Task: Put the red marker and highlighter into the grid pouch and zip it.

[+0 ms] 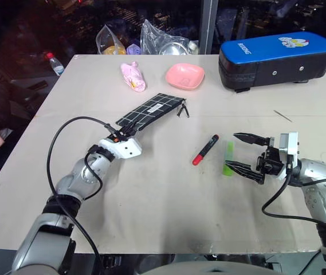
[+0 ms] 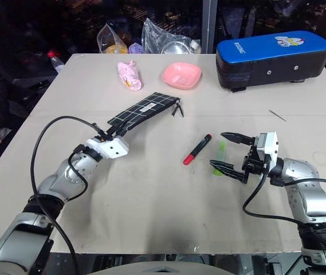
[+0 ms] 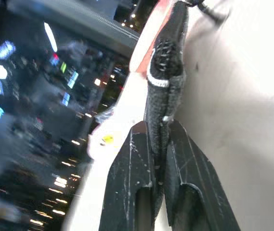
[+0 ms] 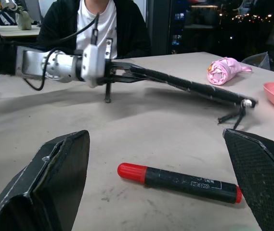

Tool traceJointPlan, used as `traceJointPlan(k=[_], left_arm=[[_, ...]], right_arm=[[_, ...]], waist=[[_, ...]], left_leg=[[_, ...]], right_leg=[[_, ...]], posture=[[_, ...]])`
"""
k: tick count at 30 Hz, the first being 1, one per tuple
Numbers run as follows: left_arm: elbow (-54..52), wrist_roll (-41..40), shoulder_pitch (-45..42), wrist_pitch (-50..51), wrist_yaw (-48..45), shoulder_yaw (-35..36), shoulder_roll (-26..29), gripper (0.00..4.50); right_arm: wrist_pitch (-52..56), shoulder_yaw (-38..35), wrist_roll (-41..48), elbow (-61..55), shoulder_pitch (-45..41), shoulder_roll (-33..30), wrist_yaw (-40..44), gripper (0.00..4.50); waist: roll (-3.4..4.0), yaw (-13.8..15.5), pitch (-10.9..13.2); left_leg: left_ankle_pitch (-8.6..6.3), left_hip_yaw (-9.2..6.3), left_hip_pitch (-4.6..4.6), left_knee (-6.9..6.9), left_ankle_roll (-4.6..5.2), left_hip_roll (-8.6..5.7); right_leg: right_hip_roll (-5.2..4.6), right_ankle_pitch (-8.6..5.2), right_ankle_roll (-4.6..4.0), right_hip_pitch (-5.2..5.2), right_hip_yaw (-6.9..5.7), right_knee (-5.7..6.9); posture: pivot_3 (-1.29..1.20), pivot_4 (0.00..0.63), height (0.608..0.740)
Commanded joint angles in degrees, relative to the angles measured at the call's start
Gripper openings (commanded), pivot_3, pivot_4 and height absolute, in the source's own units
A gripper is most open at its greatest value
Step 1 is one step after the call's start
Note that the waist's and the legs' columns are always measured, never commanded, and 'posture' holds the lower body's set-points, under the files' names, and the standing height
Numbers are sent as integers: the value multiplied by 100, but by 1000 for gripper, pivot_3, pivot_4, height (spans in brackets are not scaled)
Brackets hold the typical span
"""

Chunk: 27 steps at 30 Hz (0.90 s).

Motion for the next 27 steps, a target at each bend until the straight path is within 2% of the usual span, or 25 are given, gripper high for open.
traceJointPlan(k=[1,4,10,13,19,24,27], left_arm=[[-1094,-1649,388,530,-880,256,-197,224],[-2238,-2856,805,1505,-1422,395,-410,224],[-3475,-3902,1087,2919,-1852,600,-649,224],[-3929,-4102,1158,3453,-1957,661,-707,224],[-4342,-4134,1271,3945,-2449,694,-651,224],[-4457,-3965,1287,4057,-2640,731,-625,224],[-4481,-3811,1326,3991,-2792,717,-581,224]], right_arm=[[-99,-80,33,-115,-63,-24,-9,4500],[-106,-66,22,-119,-74,-14,-26,4500],[-19,21,43,-196,-252,37,-94,4500],[54,10,58,-240,-308,44,-206,4500],[377,-55,-53,-521,-598,178,-1084,4500],[876,247,-839,-561,-1113,167,-2075,4500],[981,559,-1302,-479,-1513,28,-2170,4500]], waist=[[-8,1,5],[-12,8,8],[-14,-5,8],[-16,-2,11],[-17,1,12],[-18,3,12],[-17,0,14]], left_leg=[[0,-1,0,0,0,0],[0,-5,-4,2,0,3],[0,-10,-4,5,1,2],[1,-8,-4,3,1,2],[1,-6,-4,3,1,2],[1,-5,-4,3,1,3],[1,-1,-3,2,1,3]], right_leg=[[-1,0,0,0,-1,0],[-6,0,-2,-1,4,0],[2,-2,-3,3,-4,0],[11,-2,-3,2,-4,-1],[29,-9,-15,2,-2,-2],[33,-13,-24,2,0,-3],[36,-14,-25,-1,4,-4]], posture=[[0,150,726],[0,150,726],[0,150,726],[0,150,726],[0,150,726],[0,150,726],[0,150,726]])
